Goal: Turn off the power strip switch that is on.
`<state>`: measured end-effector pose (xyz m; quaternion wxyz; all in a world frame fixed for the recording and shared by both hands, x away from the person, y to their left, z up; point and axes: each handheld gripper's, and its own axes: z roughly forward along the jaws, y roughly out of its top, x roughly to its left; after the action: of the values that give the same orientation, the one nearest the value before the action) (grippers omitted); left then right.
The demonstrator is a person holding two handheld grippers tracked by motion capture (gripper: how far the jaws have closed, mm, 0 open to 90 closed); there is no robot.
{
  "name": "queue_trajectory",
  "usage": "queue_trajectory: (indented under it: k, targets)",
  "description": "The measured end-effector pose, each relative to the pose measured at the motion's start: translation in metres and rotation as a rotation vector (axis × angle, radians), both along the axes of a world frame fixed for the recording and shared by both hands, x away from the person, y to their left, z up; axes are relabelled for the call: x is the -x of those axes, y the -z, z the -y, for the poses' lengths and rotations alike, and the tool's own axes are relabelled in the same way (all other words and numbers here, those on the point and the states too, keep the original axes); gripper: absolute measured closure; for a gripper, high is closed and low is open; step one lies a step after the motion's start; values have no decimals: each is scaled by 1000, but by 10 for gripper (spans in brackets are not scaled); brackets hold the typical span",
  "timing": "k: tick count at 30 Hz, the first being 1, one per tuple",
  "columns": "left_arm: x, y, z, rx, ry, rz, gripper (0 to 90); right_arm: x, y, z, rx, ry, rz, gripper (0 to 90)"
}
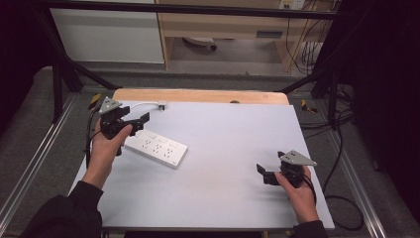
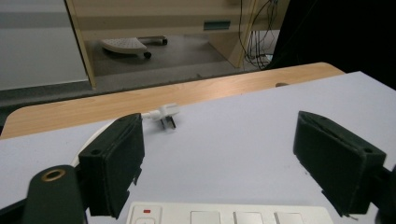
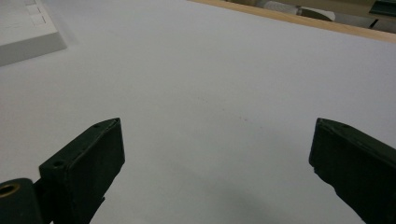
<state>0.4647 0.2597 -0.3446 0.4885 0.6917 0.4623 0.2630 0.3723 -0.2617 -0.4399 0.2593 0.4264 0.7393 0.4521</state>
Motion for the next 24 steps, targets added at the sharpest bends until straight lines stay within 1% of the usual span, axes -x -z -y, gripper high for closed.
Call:
queue_trajectory:
  k: [6,12,18,24]
  targets:
    - [-6,8,4,-34,-1,-29,158,0,0,0,1,1,0,37]
    - [-11,15,6,-33,0,-51,161,0,0,0,-2,-1,-4,36]
    - [-14,20,8,-51,-9,-59,189,0,0,0,-3,0,-2,36]
    - [-18,25,8,-48,-13,-75,214,0,0,1,-2,2,-2,36]
